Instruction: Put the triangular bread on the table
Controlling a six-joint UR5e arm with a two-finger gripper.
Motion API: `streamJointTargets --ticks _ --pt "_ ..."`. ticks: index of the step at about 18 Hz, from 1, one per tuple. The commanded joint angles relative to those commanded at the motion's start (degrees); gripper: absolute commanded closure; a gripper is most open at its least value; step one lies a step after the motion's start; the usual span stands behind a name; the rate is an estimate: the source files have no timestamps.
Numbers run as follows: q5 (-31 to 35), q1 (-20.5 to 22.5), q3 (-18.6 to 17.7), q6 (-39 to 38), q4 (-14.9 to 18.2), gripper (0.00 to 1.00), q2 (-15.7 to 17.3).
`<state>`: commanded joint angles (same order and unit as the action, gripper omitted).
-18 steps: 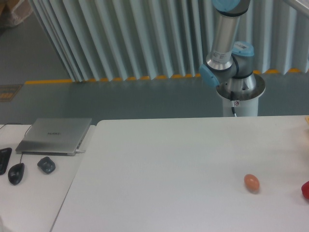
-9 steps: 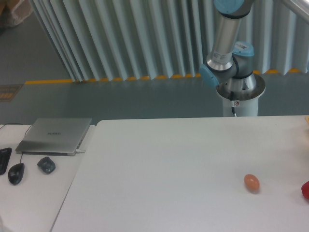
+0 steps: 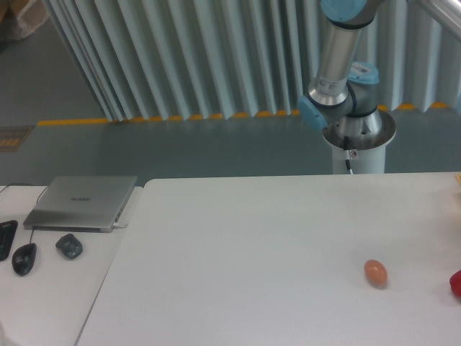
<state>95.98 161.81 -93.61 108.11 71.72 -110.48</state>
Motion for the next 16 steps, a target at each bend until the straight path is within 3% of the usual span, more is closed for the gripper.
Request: streamJointTargets --ticks 4,7,8,12,15,16 --pt "0.2 0.3 0.6 0.2 0.4 0.58 0.0" --pt "0.3 0.4 1.5 0.2 0.9 0.69 0.3" --pt "0.4 0.6 1.7 0.2 1.1 0.8 0.3" --pt "0.4 0.7 2.7 0.2 1.8 0.83 0.7" --pt "0.0 0.8 5.9 0.0 7.8 0.83 1.3" --pt "-0.2 0.8 6.1 0.0 8.2 0.82 1.8"
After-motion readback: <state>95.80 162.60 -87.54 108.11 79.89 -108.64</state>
